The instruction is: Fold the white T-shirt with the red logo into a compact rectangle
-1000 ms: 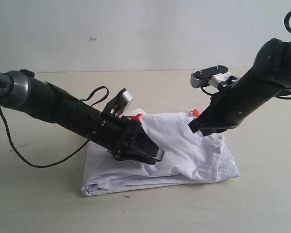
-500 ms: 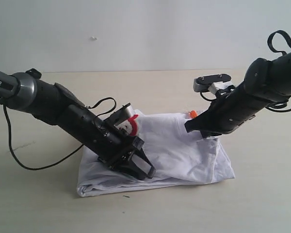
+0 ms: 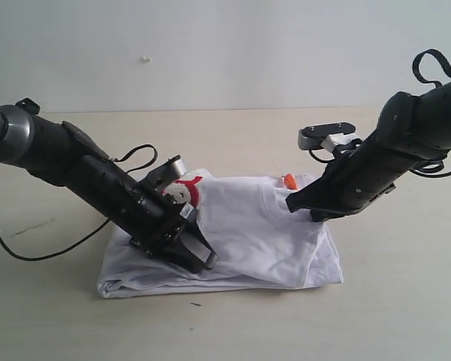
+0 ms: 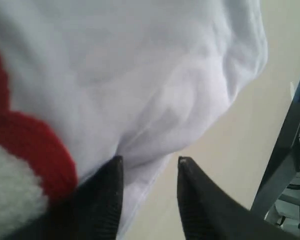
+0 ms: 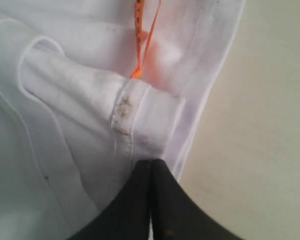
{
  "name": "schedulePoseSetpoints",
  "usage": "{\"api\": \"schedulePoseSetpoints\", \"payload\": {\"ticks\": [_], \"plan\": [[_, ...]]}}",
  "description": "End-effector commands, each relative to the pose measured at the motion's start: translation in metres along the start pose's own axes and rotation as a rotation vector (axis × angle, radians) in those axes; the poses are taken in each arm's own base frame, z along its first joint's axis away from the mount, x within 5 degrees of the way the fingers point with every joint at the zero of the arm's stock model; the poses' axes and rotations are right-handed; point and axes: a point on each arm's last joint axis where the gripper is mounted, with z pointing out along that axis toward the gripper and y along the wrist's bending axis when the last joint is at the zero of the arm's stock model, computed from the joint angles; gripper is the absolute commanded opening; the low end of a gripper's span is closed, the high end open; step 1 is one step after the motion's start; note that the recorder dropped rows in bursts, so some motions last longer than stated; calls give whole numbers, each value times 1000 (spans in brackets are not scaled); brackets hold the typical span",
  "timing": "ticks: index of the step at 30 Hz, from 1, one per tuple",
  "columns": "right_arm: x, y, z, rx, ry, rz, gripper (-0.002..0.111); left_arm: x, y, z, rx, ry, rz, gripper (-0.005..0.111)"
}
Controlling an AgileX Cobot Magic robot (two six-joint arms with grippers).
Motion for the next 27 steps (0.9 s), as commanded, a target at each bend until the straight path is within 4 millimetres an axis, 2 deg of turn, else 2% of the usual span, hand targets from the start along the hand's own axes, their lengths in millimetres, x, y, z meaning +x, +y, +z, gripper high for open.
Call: {"api": "schedulePoseSetpoints", "payload": {"ticks": [1, 5, 6, 7, 8, 11, 18, 27], "plan": [[-12, 3, -31, 14, -102, -34, 0, -8, -24, -27, 90, -98, 36, 38], [-20, 10, -71, 27, -186, -101, 0, -9, -51, -64, 112, -166, 107, 35], [-20, 12, -85, 38, -199, -138, 0, -10, -56, -79, 74, -205, 132, 23], [-20, 12, -92, 50, -208, -163, 0, -10, -58, -87, 52, -229, 141, 15], [-17, 12, -101, 72, -221, -195, 0, -10, -59, -97, 17, -260, 151, 1], [-3, 16, -130, 105, -329, -205, 0, -7, -59, -131, -51, -349, 113, 0], [26, 20, -157, 128, -419, -208, 0, 7, -67, -158, -246, -544, 104, 0], [62, 21, -179, 168, -550, -206, 0, 48, -74, -173, -504, -749, 72, 0]]}}
